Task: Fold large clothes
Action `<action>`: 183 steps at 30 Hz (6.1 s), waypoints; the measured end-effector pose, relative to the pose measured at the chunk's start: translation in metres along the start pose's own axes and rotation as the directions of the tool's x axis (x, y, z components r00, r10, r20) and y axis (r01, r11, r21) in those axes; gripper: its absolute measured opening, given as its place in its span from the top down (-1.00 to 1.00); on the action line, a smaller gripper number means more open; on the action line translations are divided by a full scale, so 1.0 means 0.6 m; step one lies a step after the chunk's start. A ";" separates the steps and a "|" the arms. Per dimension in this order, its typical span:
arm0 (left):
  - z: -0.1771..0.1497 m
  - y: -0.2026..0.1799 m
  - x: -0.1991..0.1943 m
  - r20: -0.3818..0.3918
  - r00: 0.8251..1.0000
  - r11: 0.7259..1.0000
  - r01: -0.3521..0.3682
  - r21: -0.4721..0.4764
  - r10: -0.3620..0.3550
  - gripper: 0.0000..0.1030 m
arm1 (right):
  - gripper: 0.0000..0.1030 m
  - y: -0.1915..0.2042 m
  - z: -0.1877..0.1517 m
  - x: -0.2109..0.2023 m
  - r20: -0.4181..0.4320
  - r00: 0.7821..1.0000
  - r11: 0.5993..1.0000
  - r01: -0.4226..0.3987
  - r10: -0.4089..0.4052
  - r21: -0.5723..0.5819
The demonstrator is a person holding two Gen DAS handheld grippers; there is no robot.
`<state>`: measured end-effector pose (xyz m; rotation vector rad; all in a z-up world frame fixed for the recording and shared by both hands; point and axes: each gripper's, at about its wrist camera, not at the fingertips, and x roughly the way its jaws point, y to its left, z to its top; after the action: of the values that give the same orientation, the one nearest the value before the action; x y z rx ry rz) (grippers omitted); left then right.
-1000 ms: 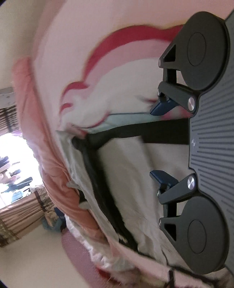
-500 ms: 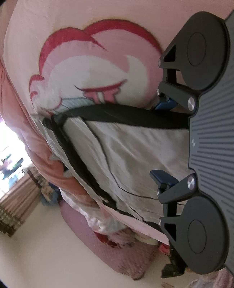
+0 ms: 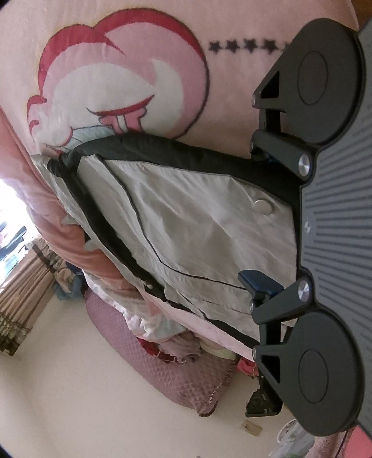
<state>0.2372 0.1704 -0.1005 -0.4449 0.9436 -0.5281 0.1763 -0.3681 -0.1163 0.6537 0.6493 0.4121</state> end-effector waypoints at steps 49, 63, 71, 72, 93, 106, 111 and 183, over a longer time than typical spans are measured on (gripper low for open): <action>0.619 0.043 0.203 0.291 0.945 0.988 -0.146 -0.043 0.153 -0.67 | -0.37 -0.036 0.533 0.303 0.226 0.967 0.983 0.083 -0.119 0.163; 0.612 0.024 0.371 0.268 0.911 0.888 -0.382 0.255 0.315 -0.67 | -0.47 -0.048 0.538 0.365 0.198 0.901 0.901 0.414 -0.386 -0.131; 0.598 0.001 0.402 0.285 0.905 0.849 -0.403 0.342 0.315 0.42 | 0.11 -0.023 0.520 0.413 0.225 0.849 0.791 0.527 -0.478 -0.311; 0.596 0.001 0.398 0.286 0.913 0.859 -0.380 0.344 0.289 0.77 | 0.42 -0.017 0.519 0.416 0.243 0.836 0.773 0.547 -0.491 -0.321; 0.640 0.039 0.418 0.335 0.865 0.866 -0.454 0.209 0.373 0.06 | 0.27 -0.036 0.544 0.443 0.278 0.806 0.784 0.582 -0.522 -0.217; 0.491 -0.165 0.315 0.312 0.916 0.874 -0.354 0.331 0.253 -0.38 | 0.36 0.186 0.359 0.379 0.314 0.899 0.820 0.415 -0.304 -0.394; 0.437 -0.182 0.374 0.262 0.924 0.870 -0.359 0.337 0.279 -0.39 | 0.48 0.185 0.296 0.427 0.303 0.855 0.740 0.518 -0.422 -0.430; 0.478 -0.103 0.415 0.288 0.834 0.801 -0.541 0.258 0.470 -0.66 | 0.44 0.107 0.346 0.481 0.347 0.762 0.715 0.641 -0.547 -0.281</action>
<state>0.5855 0.0082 -0.0761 0.0701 0.7090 -0.1302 0.5155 -0.2542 -0.0680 0.0805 0.4915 -0.1592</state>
